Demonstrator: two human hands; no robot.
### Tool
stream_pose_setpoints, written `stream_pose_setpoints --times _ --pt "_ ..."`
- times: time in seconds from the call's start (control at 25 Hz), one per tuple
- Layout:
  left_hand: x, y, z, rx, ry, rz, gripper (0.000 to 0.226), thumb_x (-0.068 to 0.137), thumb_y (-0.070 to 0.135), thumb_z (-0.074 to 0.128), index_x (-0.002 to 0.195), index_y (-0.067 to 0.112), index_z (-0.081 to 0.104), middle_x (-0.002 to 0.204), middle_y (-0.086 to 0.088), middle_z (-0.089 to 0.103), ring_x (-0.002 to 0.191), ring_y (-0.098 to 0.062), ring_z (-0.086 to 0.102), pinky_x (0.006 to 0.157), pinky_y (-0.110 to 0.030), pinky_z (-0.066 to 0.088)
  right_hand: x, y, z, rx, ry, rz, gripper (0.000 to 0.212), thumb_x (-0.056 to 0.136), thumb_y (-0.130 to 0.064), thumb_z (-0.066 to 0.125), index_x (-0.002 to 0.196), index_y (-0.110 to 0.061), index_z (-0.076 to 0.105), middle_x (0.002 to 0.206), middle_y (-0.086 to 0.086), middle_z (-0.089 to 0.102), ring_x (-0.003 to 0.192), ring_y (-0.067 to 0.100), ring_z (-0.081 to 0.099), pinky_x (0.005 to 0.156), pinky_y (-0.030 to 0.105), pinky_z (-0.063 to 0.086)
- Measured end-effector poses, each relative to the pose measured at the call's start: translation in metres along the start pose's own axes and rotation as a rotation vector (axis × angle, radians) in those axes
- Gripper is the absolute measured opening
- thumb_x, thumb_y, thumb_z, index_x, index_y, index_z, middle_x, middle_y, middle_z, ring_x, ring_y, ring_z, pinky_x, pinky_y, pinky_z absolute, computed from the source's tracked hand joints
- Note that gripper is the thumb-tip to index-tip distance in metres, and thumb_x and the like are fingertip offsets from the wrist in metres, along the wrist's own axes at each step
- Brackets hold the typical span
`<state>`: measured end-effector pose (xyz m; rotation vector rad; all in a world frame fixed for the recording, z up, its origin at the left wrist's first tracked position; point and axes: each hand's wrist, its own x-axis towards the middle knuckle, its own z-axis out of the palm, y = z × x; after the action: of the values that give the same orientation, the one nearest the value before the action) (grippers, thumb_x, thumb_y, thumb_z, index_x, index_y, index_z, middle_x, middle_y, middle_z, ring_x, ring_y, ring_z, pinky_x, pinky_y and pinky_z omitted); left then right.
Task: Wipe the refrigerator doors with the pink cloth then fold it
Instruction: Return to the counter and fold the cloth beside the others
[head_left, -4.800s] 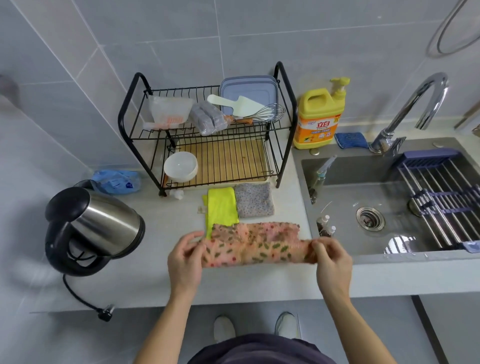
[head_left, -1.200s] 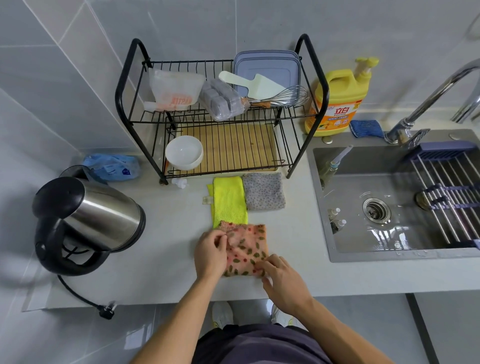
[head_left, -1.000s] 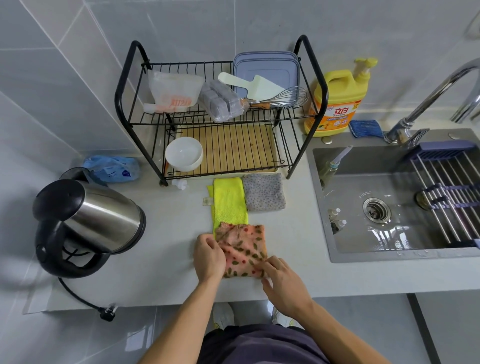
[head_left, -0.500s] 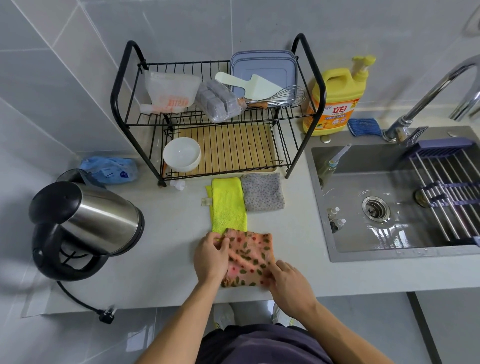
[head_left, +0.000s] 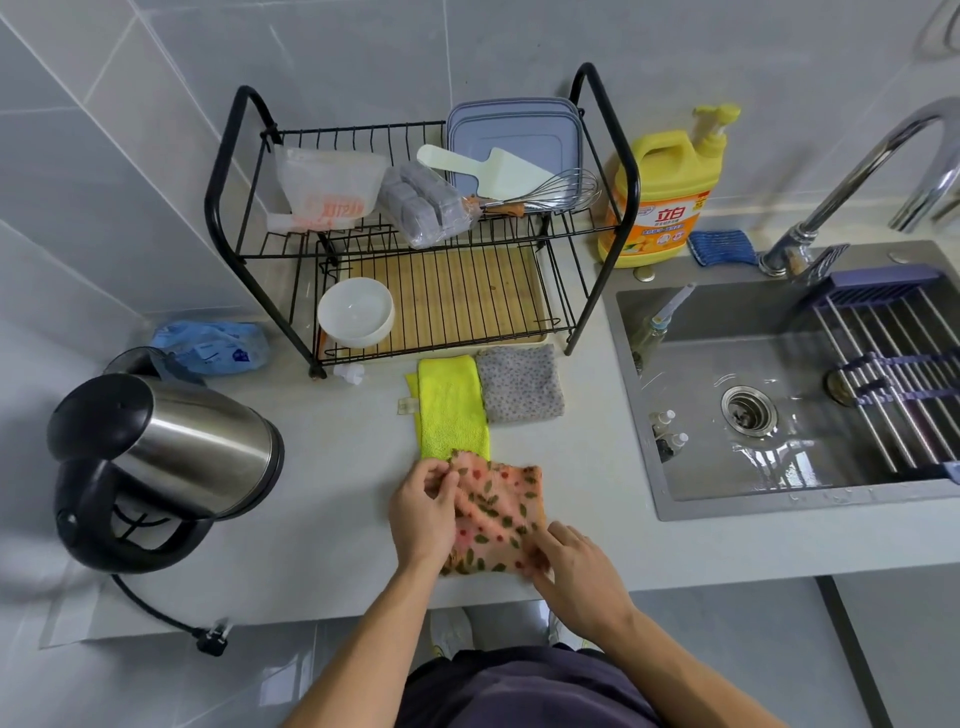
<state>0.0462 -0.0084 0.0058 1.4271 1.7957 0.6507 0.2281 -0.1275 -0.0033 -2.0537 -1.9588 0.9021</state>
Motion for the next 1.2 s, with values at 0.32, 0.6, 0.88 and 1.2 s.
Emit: stream_pose_setpoints --times 0.32,0.6,0.88,1.2 --pt "-0.029 -0.024 0.0 0.292 -0.115 -0.008 0.032 0.094 0.048 0.07 0.101 0.02 0.057 0.095 0.008 0.06 0.087 -0.014 0.057 0.07 -0.03 0.042 0.02 -0.006 -0.008 0.282 0.206 0.325 0.028 0.104 -0.039 0.06 0.124 -0.02 0.057 0.109 -0.002 0.065 0.091 0.021 0.066 0.078 0.034 0.052" --pt "-0.031 -0.032 -0.006 0.148 -0.183 -0.096 0.03 0.096 0.013 0.071 0.124 0.019 0.063 0.1 0.006 0.064 0.087 -0.012 0.064 0.081 -0.035 0.056 0.045 -0.007 -0.013 0.417 0.26 0.508 0.018 0.1 -0.018 0.062 0.117 -0.014 0.061 0.097 0.002 0.07 0.086 0.024 0.065 0.078 0.037 0.053" --pt "-0.052 -0.028 -0.002 0.337 -0.254 -0.05 0.033 0.091 0.049 0.074 0.101 0.024 0.055 0.091 0.008 0.068 0.085 -0.016 0.065 0.066 -0.032 0.048 0.015 0.0 -0.007 0.218 0.087 0.49 0.034 0.098 -0.049 0.065 0.096 -0.017 0.057 0.087 -0.001 0.068 0.078 0.022 0.063 0.066 0.035 0.048" --pt "-0.069 -0.01 0.006 0.249 -0.331 0.023 0.02 0.098 0.025 0.065 0.102 0.029 0.046 0.088 0.013 0.065 0.071 -0.002 0.06 0.055 -0.016 0.039 -0.008 0.01 -0.012 0.387 0.235 0.51 0.026 0.097 -0.027 0.071 0.1 -0.018 0.046 0.08 -0.001 0.065 0.072 0.023 0.062 0.063 0.038 0.048"
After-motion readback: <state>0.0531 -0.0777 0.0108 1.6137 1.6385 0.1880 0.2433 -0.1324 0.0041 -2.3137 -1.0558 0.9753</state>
